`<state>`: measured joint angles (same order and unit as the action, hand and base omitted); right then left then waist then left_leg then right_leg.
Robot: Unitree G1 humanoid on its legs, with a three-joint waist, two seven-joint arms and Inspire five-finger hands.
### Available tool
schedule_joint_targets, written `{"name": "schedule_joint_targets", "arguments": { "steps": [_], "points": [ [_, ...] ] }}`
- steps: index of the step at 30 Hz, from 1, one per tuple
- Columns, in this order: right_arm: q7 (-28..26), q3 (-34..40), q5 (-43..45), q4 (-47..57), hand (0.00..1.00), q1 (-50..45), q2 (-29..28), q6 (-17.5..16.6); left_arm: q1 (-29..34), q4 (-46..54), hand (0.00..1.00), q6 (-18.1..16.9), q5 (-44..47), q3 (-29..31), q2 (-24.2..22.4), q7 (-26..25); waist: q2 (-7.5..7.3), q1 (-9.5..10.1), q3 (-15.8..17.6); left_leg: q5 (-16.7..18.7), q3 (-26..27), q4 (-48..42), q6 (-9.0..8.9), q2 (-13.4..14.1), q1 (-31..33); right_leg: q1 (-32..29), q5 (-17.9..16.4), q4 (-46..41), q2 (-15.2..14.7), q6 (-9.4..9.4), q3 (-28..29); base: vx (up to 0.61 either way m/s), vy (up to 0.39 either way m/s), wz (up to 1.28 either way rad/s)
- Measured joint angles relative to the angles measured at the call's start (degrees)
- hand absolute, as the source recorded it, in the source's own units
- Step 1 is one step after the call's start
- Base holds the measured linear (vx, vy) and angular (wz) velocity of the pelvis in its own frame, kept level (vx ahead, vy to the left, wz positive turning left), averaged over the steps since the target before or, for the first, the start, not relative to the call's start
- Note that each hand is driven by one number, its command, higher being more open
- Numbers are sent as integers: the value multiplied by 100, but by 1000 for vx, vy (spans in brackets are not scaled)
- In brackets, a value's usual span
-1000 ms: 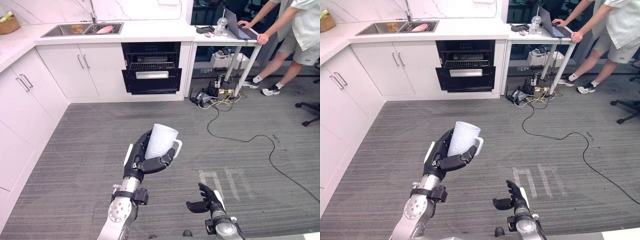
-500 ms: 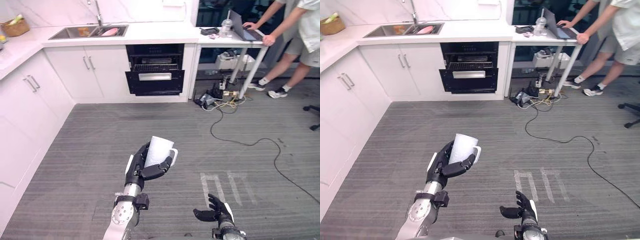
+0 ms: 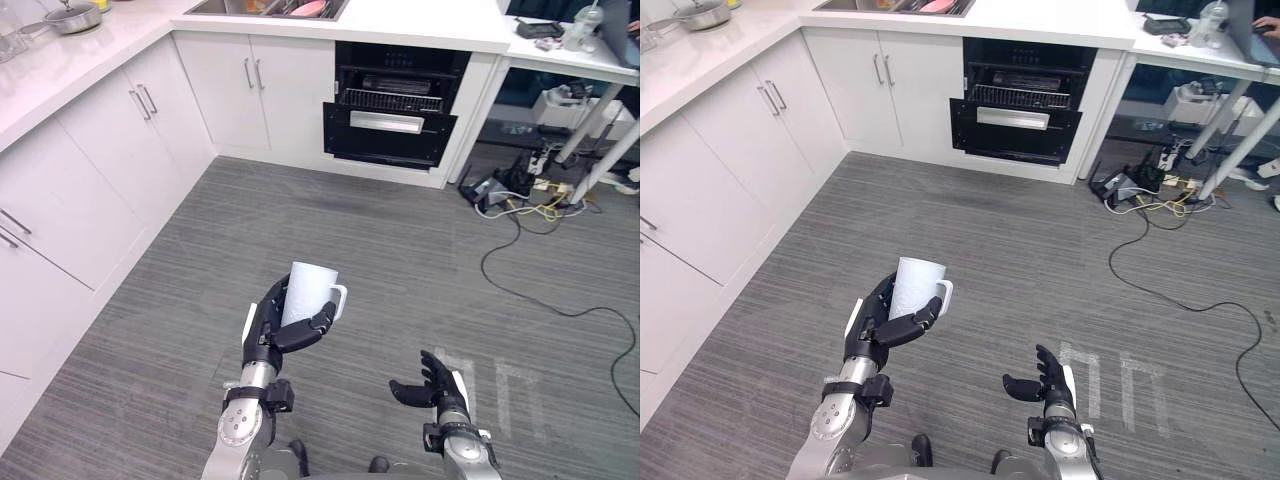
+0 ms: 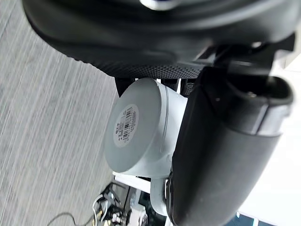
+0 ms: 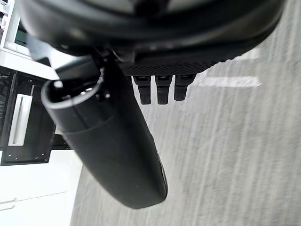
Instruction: Walk over to the sink, pick up the cup, carry it to the dishwasher, place the cup inside the dishwasher, then close the dishwasher door
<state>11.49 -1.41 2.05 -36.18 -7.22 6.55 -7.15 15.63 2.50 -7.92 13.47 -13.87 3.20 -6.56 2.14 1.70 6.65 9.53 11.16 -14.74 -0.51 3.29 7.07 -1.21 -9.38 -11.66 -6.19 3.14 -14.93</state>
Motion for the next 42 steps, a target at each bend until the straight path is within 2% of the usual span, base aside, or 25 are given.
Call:
{"name": "schedule_joint_targets", "arguments": {
  "steps": [2,4,6,8,9,10,13,15,16,17,18,20,22,24,27,29,30,31,32,36,37,38,39,40,42],
  "points": [
    [-1,2,-10,119,90,4,-3,-2,3,0,30,1,-2,-10,5,-21,-40,7,21,193,47,-89,73,-147,-98,-18,-287,-393,-216,119,-1,245,141,12],
    [-6,25,-126,103,90,38,21,2,15,45,30,2,-15,-27,-71,-9,-42,-11,18,507,20,-350,203,-301,-211,-279,-579,-1496,-542,407,122,238,164,18],
    [-14,49,-175,103,90,44,-71,5,23,288,30,1,-18,-29,-47,-6,-151,-91,73,603,-81,-366,318,-457,-412,-791,-452,-2943,-792,519,334,267,164,49],
    [-27,43,-188,101,90,11,-168,21,8,456,30,-6,-19,-100,82,-9,-212,-124,156,704,-293,-338,488,-505,-685,-1339,251,-4239,-781,403,814,284,101,57],
    [-31,-11,-223,106,90,-34,-204,21,14,471,30,-26,-20,-118,172,-20,-181,-138,167,778,-427,-280,544,-467,-839,-1596,-39,-4632,-554,261,1116,253,26,53],
    [-48,-64,-227,177,90,-32,-217,21,-6,486,30,-42,-19,-118,192,-67,-220,-140,156,847,-546,-208,549,-453,-945,-1839,-361,-4592,-316,108,1278,255,7,52],
    [-55,-71,-225,424,90,-34,-242,21,-29,485,30,-44,-18,-190,195,-90,-200,-159,172,1004,-844,-70,503,-432,-1211,-2303,-684,-3759,135,-23,1423,345,-62,55],
    [-52,-71,-220,533,90,-21,-223,21,-110,487,30,-59,-19,-303,194,-101,-195,-271,155,1145,-1145,-18,372,-363,-1315,-2445,-542,-2521,409,24,1549,403,-132,92],
    [-41,-83,-221,576,90,-41,-207,10,-165,472,30,-100,-19,-395,211,-98,-263,-310,117,1342,-1381,-86,220,-399,-1357,-2366,345,-1835,481,-118,1633,474,-171,82],
    [-36,-130,-220,537,90,-42,-102,28,-183,362,30,-80,-19,-486,83,-99,-26,-271,70,1501,-1457,-225,104,-178,-1436,-2290,286,-1999,597,-272,1447,492,-159,64],
    [-38,-128,-220,542,90,-35,-83,35,-175,359,30,-77,-19,-523,58,-98,26,-257,53,1497,-1452,-352,80,-88,-1416,-2218,183,-1998,630,-335,1381,520,-151,43],
    [-36,-153,-218,858,90,-208,-65,57,-210,359,30,-74,-18,-559,-115,-76,142,-256,76,1196,-1345,-1986,-297,177,-871,-1647,28,-1717,776,-521,1091,558,-166,45],
    [-13,-274,-212,1311,90,-462,-73,41,-177,381,30,-75,-17,-572,-212,-59,168,-157,106,442,-1119,-3872,-357,490,-208,-911,-57,-1252,882,-614,1069,512,-130,19],
    [26,-356,-182,1554,90,-523,-85,18,-164,485,30,-79,-15,-577,-251,-55,171,-65,108,545,-751,-4821,-233,830,403,-335,-94,-874,945,-668,1084,369,-49,-4],
    [89,-332,-153,1754,90,-444,-132,-21,-137,681,30,-122,-14,-565,-283,-24,177,126,106,865,-423,-4303,-138,986,1282,114,-317,-510,874,-639,1275,302,63,-16],
    [107,-294,-148,1593,90,-371,-129,-25,-128,670,30,-122,-14,-558,-289,-4,162,180,113,871,-452,-3053,-124,734,1471,353,-491,-438,702,-495,1339,301,197,-7],
    [115,-258,-145,1357,90,-262,-123,-38,-114,655,30,-123,-14,-559,-282,7,154,186,117,507,-565,-1858,-188,464,1445,459,-632,-425,558,-349,1395,330,255,-13],
    [119,-200,-137,1118,90,-149,-98,-40,-98,635,30,-125,-14,-544,-274,21,162,195,113,-153,-654,-1310,-167,327,1404,505,-754,-445,482,-246,1493,433,330,-33],
    [122,-163,-107,761,90,5,-171,-8,-83,580,30,-125,-16,-508,-203,21,91,227,98,-410,-500,-1250,-6,177,1256,608,-827,-422,352,-112,1737,383,275,-28],
    [89,-161,-108,630,90,-22,-262,21,-84,546,30,-97,-15,-397,-76,-63,-84,186,103,293,-256,-1695,231,-42,1278,512,-830,-825,88,3,2164,447,297,-18],
    [71,-138,-111,573,90,-6,-290,22,-71,546,30,-94,-15,-403,12,-66,-98,179,112,460,-154,-1661,280,-83,1076,175,-764,-1718,39,398,2186,494,281,-32],
    [53,-121,-114,552,90,-4,-350,22,-70,547,30,-93,-17,-404,126,-65,-165,130,147,560,-73,-1484,343,-185,726,-267,-513,-2875,-45,991,2220,494,247,-28],
    [35,-121,-115,552,90,-12,-386,22,-68,547,30,-91,-16,-399,175,-69,-205,77,171,607,-49,-1357,373,-237,500,-457,-504,-3469,-96,1011,2229,478,185,-16],
    [-7,-128,-117,551,90,-26,-446,23,-46,559,30,-84,-17,-399,204,-73,-207,-6,172,725,-15,-1131,395,-252,17,-902,-619,-4432,-92,722,2044,233,58,-9],
    [-23,-135,-122,611,90,-22,-517,22,-49,634,30,-84,-18,-411,198,-73,-210,-18,171,808,28,-863,354,-200,-416,-1333,-744,-4674,-71,477,1720,368,36,-18]
  ]
}}
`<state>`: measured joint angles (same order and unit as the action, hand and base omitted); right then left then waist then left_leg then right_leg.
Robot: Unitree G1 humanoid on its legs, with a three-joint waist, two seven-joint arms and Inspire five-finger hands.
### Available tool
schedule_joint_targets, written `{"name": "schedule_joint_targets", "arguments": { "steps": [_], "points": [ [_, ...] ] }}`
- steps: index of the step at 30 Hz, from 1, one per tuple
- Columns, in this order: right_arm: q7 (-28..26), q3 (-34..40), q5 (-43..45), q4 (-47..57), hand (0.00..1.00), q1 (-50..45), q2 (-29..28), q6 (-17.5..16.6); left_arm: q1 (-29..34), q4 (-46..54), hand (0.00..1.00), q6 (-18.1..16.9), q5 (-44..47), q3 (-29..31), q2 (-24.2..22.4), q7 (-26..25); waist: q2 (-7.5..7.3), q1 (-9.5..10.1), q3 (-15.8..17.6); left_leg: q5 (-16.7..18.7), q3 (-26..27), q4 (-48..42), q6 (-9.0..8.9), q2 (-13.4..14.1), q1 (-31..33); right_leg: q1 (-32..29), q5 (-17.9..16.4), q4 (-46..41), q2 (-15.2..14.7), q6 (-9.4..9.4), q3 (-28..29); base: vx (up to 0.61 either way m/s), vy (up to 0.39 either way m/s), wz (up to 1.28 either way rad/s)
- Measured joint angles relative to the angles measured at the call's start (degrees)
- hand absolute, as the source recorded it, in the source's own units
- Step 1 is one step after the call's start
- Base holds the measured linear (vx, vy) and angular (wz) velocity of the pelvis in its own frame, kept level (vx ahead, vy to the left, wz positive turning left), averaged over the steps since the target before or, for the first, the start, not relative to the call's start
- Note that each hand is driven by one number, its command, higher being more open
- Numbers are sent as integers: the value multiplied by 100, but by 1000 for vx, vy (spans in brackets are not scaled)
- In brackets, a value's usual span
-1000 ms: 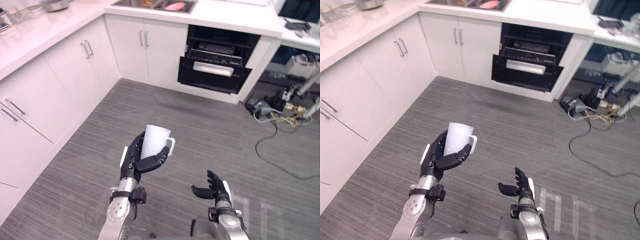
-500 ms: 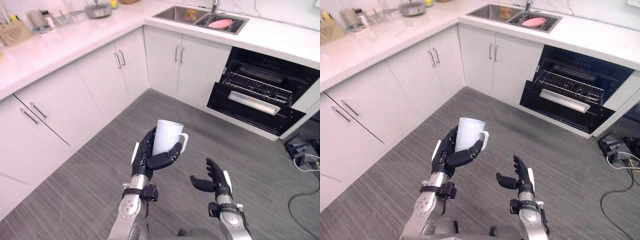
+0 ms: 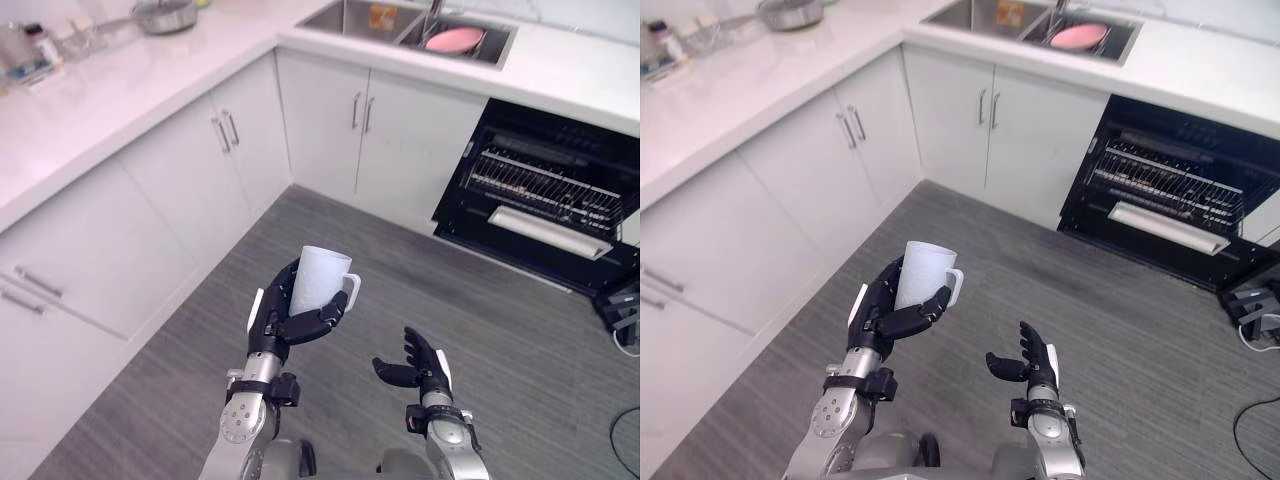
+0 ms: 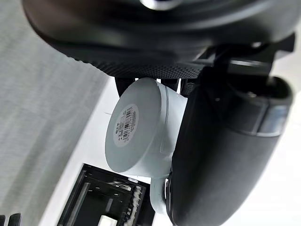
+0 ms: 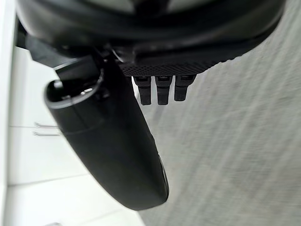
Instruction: Walk over to the sink, pick up the cup, carry it to the dishwasher, place the cup inside the dishwasher, then close the dishwasher door
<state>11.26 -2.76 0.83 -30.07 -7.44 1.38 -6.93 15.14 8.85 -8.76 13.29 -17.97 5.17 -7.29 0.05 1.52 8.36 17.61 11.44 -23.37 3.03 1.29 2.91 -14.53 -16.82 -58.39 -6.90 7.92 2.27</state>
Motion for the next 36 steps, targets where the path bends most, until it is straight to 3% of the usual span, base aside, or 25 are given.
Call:
{"name": "schedule_joint_targets", "arguments": {
  "steps": [2,4,5,6,7,9,11,12,13,14,15,16,18,21,22,23,24,25,27,29,30,31,32,34,36],
  "points": [
    [0,2,-4,170,90,0,-80,0,-10,147,30,-8,0,-12,-18,0,-11,-42,-8,142,14,179,-92,103,-330,-518,-143,259,86,-256,-334,413,-21,-11],
    [-2,1,-7,269,90,17,-100,-2,-43,188,30,-28,0,-62,-7,-2,-12,-109,-19,245,16,530,-227,200,-804,-925,-136,1482,204,-401,-655,423,-83,1],
    [-1,2,-7,269,90,21,-89,-2,-58,186,30,-31,0,-78,-11,-1,-29,-124,-35,265,15,636,-266,210,-908,-980,-6,1951,233,-464,-714,590,-135,12],
    [0,-1,-7,260,90,25,-59,-1,-77,182,30,-51,0,-100,-12,0,-94,-153,-85,335,-13,777,-401,198,-1102,-998,664,2931,337,-665,-775,540,-127,23],
    [2,-10,-12,175,90,28,39,4,-100,40,30,-60,-1,-110,-80,0,22,-221,-117,427,-135,849,-544,288,-1307,-882,1359,2945,441,-896,-782,563,-120,17],
    [4,-25,-19,138,90,57,136,53,-99,-106,30,-31,-3,-127,-171,-8,237,-231,-223,340,-182,846,-636,529,-1354,-827,1150,2860,603,-1039,-907,563,-117,7],
    [5,-8,-34,213,90,-29,160,73,-181,-257,30,17,-5,-93,-247,-6,261,-264,-185,-40,-429,-114,-827,670,-1147,-336,922,3062,704,-1145,-1064,644,-189,15],
    [10,-37,-36,409,90,-187,154,75,-105,-254,30,22,-5,-76,-336,-1,304,-234,-133,-522,-505,-1457,-866,864,-763,218,897,3427,813,-1172,-1075,399,-122,3],
    [24,-78,-34,583,90,-297,150,73,-66,-241,30,21,-5,-39,-379,6,316,-211,-125,-875,-541,-2225,-905,988,-474,525,877,3647,848,-1181,-1060,456,-106,-21],
    [55,-129,-33,920,90,-423,126,65,13,-152,30,13,-4,-30,-459,12,353,-100,-145,-761,-461,-3492,-925,1232,160,1048,858,4038,942,-1207,-940,332,-43,-28],
    [58,-154,-31,1052,90,-438,119,63,43,-90,30,8,-4,-29,-477,17,359,-64,-150,-660,-407,-3754,-884,1308,400,1201,850,4165,967,-1217,-883,416,-19,-53],
    [58,-224,-31,1334,90,-430,95,26,165,114,30,-18,-4,-1,-528,51,345,37,-143,-393,-260,-3854,-732,1422,932,1490,747,4406,983,-1258,-695,318,19,-47],
    [67,-263,-23,1481,90,-386,86,-15,245,204,30,-51,-4,38,-567,76,342,183,-145,-140,-209,-3403,-583,1392,1279,1660,609,4450,945,-1205,-443,336,116,-64],
    [56,-259,79,1455,90,-197,102,-37,315,185,30,-59,-14,204,-576,88,333,231,-145,-154,-542,-1363,-600,909,1532,1952,295,4435,677,-941,-103,338,246,-53],
    [58,-245,189,1456,90,-149,161,-51,329,185,30,-59,-76,275,-585,92,351,235,-158,-412,-788,-373,-650,683,1531,1996,140,4376,568,-777,38,388,332,-53],
    [56,-237,213,1448,90,-121,190,-54,331,186,30,-62,-104,323,-587,90,356,244,-165,-902,-840,-77,-647,617,1486,2000,64,4308,517,-648,137,428,360,-70],
    [51,-224,258,1419,90,-79,200,-55,364,176,30,-61,-112,431,-552,65,294,263,-221,-1527,-735,55,-430,475,1336,2020,-38,4261,379,-535,363,448,363,-54],
    [46,-232,363,1440,90,-6,124,-58,323,173,30,-53,-118,600,-504,-29,118,190,-230,-1397,-591,-115,-330,331,1401,2070,-53,4381,175,-483,488,452,347,-42],
    [40,-197,471,1527,90,127,79,-70,188,158,30,-38,-123,686,-413,-144,17,158,-209,-1103,-453,-428,-202,220,1503,2074,13,4465,7,-369,638,369,294,-21],
    [19,-170,483,1669,90,151,65,-94,190,160,30,-38,-140,669,-351,-154,20,166,-202,-801,-312,-426,-138,150,1291,1957,63,3981,-66,-210,753,322,279,-32],
    [5,-166,514,1744,90,148,26,-101,197,156,30,-39,-154,645,-320,-154,5,170,-183,-713,-226,-369,-115,133,1108,1723,96,3347,-74,1,779,256,199,-42],
    [-12,-172,583,1823,90,150,-40,-116,211,159,30,-39,-156,620,-255,-153,-11,175,-159,-625,-95,-275,-73,134,887,1360,190,2455,-78,404,817,213,162,-60],
    [-12,-208,596,1938,90,154,-143,-142,232,159,30,-37,-158,602,-151,-154,-57,145,-154,-514,70,-191,-28,117,603,872,265,1389,-101,569,869,206,148,-68],
    [-32,-305,604,2278,90,137,-241,-160,293,170,30,-38,-165,591,-146,-161,-55,39,-143,-297,314,22,72,111,105,183,121,506,-112,300,496,247,98,-66],
    [-35,-390,657,2648,90,95,-275,-229,319,228,30,-44,-215,504,-152,-158,-66,-14,-147,-144,495,158,59,159,-205,-204,-7,678,-103,25,-69,291,14,-52]
  ]
}}
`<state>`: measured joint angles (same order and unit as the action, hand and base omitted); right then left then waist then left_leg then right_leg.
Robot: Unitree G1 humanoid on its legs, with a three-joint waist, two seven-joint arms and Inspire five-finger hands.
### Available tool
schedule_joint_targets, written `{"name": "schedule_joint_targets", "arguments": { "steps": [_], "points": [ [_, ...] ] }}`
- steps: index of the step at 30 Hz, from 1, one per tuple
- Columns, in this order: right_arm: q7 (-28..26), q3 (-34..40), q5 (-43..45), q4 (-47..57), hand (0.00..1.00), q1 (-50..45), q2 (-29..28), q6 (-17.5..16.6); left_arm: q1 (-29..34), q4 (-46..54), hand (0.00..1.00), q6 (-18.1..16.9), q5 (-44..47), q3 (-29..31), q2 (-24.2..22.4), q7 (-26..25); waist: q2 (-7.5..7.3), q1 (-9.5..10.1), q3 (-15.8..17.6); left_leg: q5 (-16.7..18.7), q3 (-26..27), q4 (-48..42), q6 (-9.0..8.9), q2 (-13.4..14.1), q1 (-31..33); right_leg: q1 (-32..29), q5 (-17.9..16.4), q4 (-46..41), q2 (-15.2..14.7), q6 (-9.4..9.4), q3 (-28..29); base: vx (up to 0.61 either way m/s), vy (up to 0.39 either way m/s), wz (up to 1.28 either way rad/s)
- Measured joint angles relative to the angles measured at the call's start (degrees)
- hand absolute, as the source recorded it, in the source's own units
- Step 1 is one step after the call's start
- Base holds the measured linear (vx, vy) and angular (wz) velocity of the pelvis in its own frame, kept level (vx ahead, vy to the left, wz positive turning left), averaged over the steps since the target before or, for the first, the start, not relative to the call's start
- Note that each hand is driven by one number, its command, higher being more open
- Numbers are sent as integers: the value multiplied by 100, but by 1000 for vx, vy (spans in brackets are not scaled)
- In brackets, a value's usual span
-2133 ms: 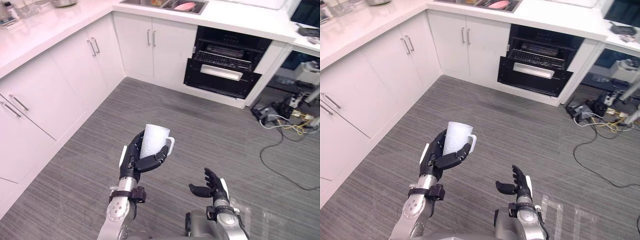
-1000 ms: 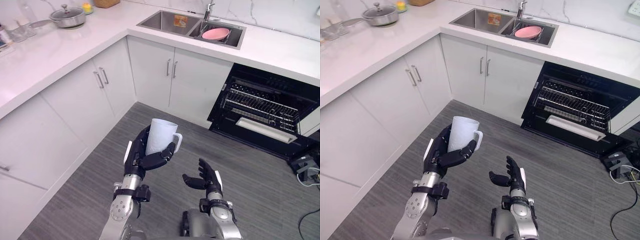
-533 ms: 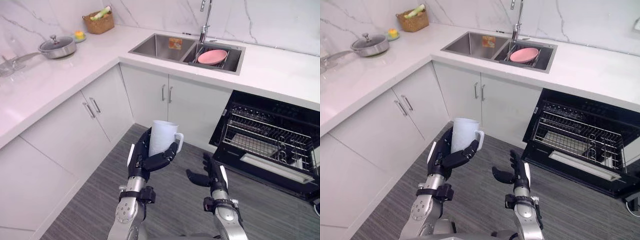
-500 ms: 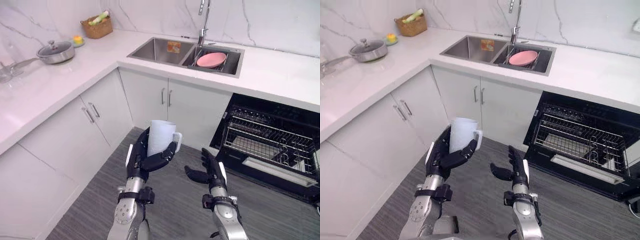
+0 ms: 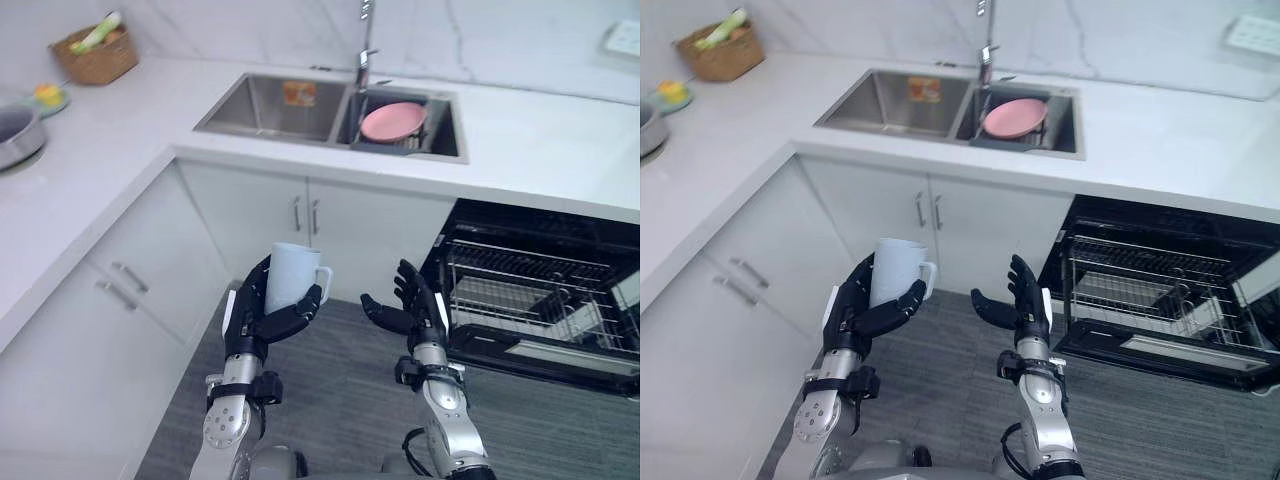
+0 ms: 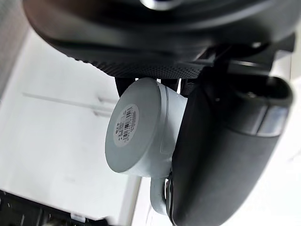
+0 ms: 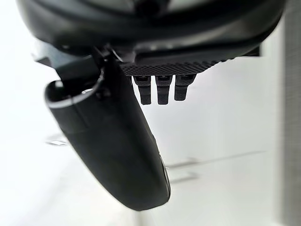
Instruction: Walk over to the sink, pick up the cup, carry it to the dishwasher, place the cup inside the dishwasher, then close the dishwasher door
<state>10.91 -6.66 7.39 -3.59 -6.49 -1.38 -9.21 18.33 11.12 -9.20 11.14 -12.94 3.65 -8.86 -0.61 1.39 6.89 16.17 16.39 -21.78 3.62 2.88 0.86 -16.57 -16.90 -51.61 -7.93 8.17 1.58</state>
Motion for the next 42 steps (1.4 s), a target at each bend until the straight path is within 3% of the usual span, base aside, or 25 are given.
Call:
{"name": "schedule_joint_targets", "arguments": {
  "steps": [2,4,5,6,8,9,10,11,12,14,16,17,18,19,20,21,22,23,29,31,38,42],
  "points": [
    [-65,-105,44,313,90,13,-6,-214,7,1,30,-12,0,-81,-8,15,15,-47,-25,136,282,114,-232,105,-276,-268,-52,1045,14,-472,-946,273,-46,-64],
    [-100,-176,43,363,90,40,-14,-281,6,-10,30,-14,-1,-75,1,20,-113,-78,-104,224,450,220,-385,103,-444,-271,320,2028,96,-873,-1392,303,-53,-46],
    [-102,-164,42,367,90,30,9,-294,-32,-120,30,-14,-7,-97,-43,33,-57,-136,-119,306,401,212,-506,192,-515,-134,796,2240,241,-1078,-1408,450,-45,-30],
    [-86,-151,40,355,90,-32,118,-287,-47,-288,30,-9,-18,-127,-151,67,150,-187,-186,309,353,243,-560,386,-564,69,866,2597,525,-1123,-1459,536,-54,-33],
    [-79,-112,36,355,90,-114,232,-272,-39,-359,30,-5,-140,-112,-273,131,272,-227,-179,277,287,27,-609,597,-595,320,861,2914,799,-1142,-1423,429,-51,-38],
    [-69,-88,35,374,90,-196,266,-252,-57,-442,30,11,-213,-96,-332,157,329,-247,-142,191,253,-637,-633,777,-523,662,859,3182,946,-1146,-1356,415,-56,-50],
    [-68,-124,35,529,90,-361,285,-227,-19,-456,30,30,-229,-94,-380,169,357,-208,-117,-161,144,-1695,-617,951,-291,1077,853,3434,1014,-1156,-1165,408,-29,-56],
    [-67,-154,35,674,90,-463,294,-227,8,-443,30,29,-231,-97,-401,172,369,-191,-117,-491,81,-2255,-578,1023,-129,1266,852,3561,1019,-1156,-1088,381,39,-80],
    [-75,-173,36,1015,90,-648,285,-231,59,-393,30,1,-235,-106,-419,201,380,-90,-134,-319,-10,-3007,-582,1126,196,1527,851,3780,1019,-1155,-853,411,136,-80],
    [-77,-171,38,1353,90,-663,242,-282,61,-277,30,-11,-289,-104,-459,277,428,-58,-165,31,-160,-3291,-558,1195,723,1716,854,3964,990,-1144,-581,370,187,-80],
    [-77,-171,42,1395,90,-514,179,-351,49,-180,30,-40,-319,-93,-458,287,362,85,-130,318,-530,-2631,-527,1081,1207,1817,819,4001,846,-1069,-92,257,285,-105],
    [-80,-177,42,1383,90,-474,163,-352,56,-181,30,-39,-320,-96,-457,286,334,151,-112,315,-896,-1974,-575,872,1329,1851,735,3967,712,-855,152,162,241,-89],
    [-80,-178,42,1376,90,-470,163,-352,61,-182,30,-39,-320,-98,-458,285,336,168,-113,310,-991,-1793,-582,814,1335,1846,709,3941,680,-812,206,145,271,-90],
    [-83,-205,42,1283,90,-423,196,-362,84,-180,30,-45,-318,-96,-496,277,479,190,-158,-10,-1620,-566,-685,660,1179,1797,545,3757,676,-591,428,129,278,-83],
    [-89,-295,38,1024,90,-361,207,-355,80,-229,30,-47,-321,-62,-426,243,440,180,-120,-440,-1572,-384,-928,578,969,1814,400,3640,619,-471,631,158,343,-76],
    [-91,-321,37,952,90,-362,192,-343,79,-239,30,-44,-321,-45,-389,233,365,160,-132,-433,-1540,-365,-932,526,924,1819,424,3661,571,-492,647,190,342,-42],
    [-109,-451,37,884,90,-353,164,-316,9,-208,30,-59,-329,-11,-322,182,171,160,-70,-357,-1790,-512,-888,247,924,1830,378,3717,408,-391,712,202,257,-35],
    [-140,-491,37,827,90,-271,178,-302,-8,-206,30,-54,-331,19,-336,138,147,219,-40,-208,-2081,-667,-817,165,928,1829,370,3784,367,-286,852,200,221,-43],
    [-298,-604,30,915,90,-360,110,-271,187,58,30,-54,-336,20,-257,81,59,243,-103,-179,-1728,-376,-774,84,656,1872,538,3982,170,-241,944,88,84,-34],
    [-298,-575,31,1055,90,-566,111,-271,198,210,30,-54,-341,-27,-261,81,8,224,-193,-202,-1687,-136,-688,100,544,1873,547,4080,195,-229,975,27,-23,-20],
    [-312,-443,35,1092,90,-863,129,-259,223,230,30,-54,-440,-222,-273,66,-23,59,-444,-360,-1314,362,-694,217,184,1781,625,4067,306,-293,1331,10,-32,-31],
    [-355,-529,35,1094,90,-838,129,-247,47,230,30,-53,-441,-153,-278,-42,-13,84,-508,-385,-799,514,-683,307,63,1479,815,4035,385,-272,1606,-22,24,-72]
  ]
}}
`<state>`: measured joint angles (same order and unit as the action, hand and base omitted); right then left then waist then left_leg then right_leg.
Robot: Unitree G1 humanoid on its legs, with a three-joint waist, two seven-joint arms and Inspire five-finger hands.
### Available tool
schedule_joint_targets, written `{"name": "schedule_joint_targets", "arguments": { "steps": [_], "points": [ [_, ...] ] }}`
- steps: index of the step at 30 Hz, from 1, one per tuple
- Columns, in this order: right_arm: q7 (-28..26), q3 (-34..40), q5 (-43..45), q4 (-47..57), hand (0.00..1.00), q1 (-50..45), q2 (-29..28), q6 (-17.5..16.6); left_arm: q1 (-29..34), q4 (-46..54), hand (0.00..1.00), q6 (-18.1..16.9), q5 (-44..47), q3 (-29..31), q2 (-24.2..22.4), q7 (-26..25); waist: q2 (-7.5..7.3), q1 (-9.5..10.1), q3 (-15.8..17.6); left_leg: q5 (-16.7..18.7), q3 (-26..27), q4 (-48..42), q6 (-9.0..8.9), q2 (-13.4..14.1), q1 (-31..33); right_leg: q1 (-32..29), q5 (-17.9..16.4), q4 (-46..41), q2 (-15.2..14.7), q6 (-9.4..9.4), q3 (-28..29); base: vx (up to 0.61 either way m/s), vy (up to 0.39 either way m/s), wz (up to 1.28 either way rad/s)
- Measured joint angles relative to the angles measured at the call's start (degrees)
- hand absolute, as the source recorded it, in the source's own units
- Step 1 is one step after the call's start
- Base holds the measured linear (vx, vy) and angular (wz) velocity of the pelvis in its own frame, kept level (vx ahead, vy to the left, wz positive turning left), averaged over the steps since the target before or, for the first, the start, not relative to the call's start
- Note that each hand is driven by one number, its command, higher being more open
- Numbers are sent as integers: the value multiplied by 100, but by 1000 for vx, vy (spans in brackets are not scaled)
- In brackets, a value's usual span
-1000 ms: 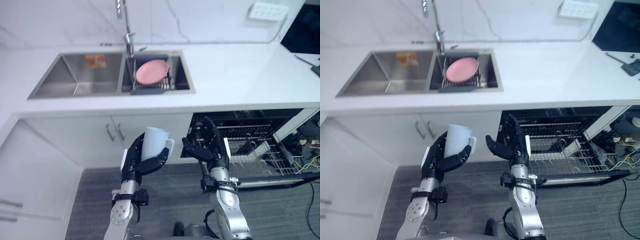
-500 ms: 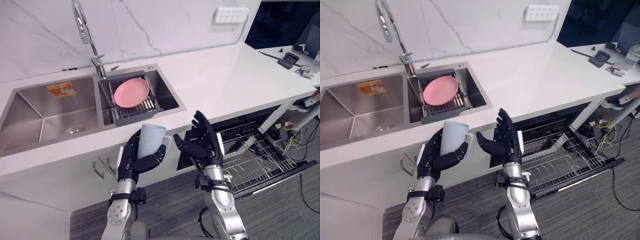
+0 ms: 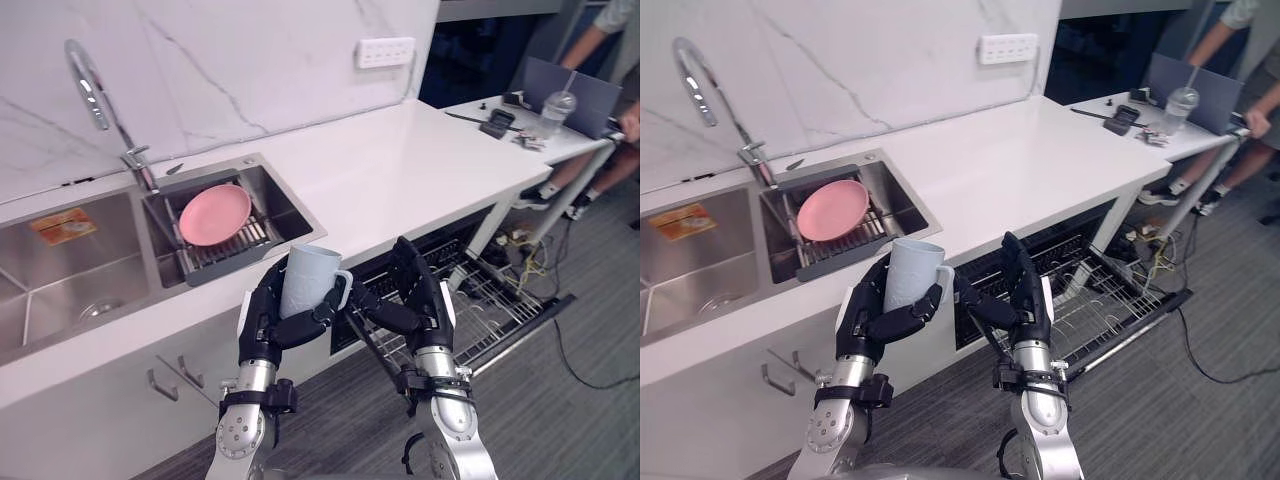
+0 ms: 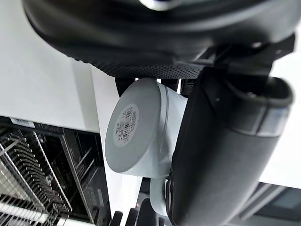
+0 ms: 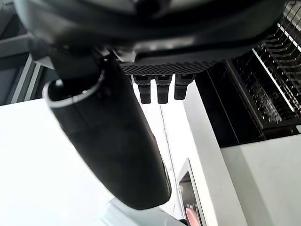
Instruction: Walk over to the sink, pick up the cup, carry it to the dishwasher, place the cup inside the dishwasher, then close the dishwasher door
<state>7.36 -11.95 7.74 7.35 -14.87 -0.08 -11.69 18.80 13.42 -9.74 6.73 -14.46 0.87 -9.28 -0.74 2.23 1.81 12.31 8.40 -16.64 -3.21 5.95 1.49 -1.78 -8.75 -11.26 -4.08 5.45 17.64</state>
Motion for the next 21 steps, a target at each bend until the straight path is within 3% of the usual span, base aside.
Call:
{"name": "schedule_joint_targets", "arguments": {
  "steps": [2,8,12,21],
  "points": [
    [-25,-99,4,-3,90,130,1,25,-237,-19,30,1,0,135,-20,-162,13,-28,-10,-5,360,66,14,42,-84,-127,195,35,13,24,-100,-45,21,-89],
    [-165,-202,285,-14,90,387,33,23,-898,-265,30,-16,1,364,3,-338,13,-118,-13,-37,624,189,124,-51,-312,-106,698,461,-69,71,-151,-81,46,-54],
    [-431,-442,554,-21,90,417,140,23,-1059,-671,30,-14,1,551,80,-471,27,-146,-16,-16,625,235,174,-210,-371,-92,890,703,-160,201,-144,-127,30,-40],
    [-623,-520,910,-21,90,431,432,23,-1236,-961,30,9,1,613,166,-574,97,-236,-45,-38,546,215,198,-235,-353,-91,1124,973,-96,184,-2,-29,-4,-14]
  ]
}}
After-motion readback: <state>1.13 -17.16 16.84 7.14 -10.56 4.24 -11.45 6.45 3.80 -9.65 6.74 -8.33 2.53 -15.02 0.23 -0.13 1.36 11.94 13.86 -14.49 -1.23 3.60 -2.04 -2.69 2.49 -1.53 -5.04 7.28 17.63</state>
